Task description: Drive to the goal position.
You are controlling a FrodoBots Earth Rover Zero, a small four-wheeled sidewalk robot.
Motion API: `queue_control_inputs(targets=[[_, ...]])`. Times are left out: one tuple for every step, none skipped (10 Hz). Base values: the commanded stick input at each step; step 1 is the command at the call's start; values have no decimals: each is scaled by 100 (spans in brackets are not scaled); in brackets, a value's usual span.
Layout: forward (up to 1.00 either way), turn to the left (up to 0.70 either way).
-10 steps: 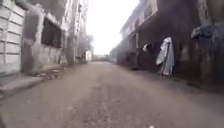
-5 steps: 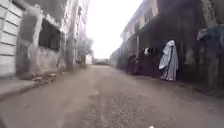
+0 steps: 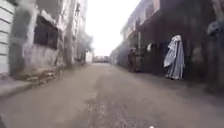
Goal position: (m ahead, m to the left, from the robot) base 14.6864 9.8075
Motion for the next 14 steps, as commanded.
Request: queue_control_inputs(targets=[[50,0],[50,0],[50,0],[50,0],[50,0],[50,0],[50,0],[50,0],[50,0],[50,0],[50,0],[50,0],[50,0],[50,0]])
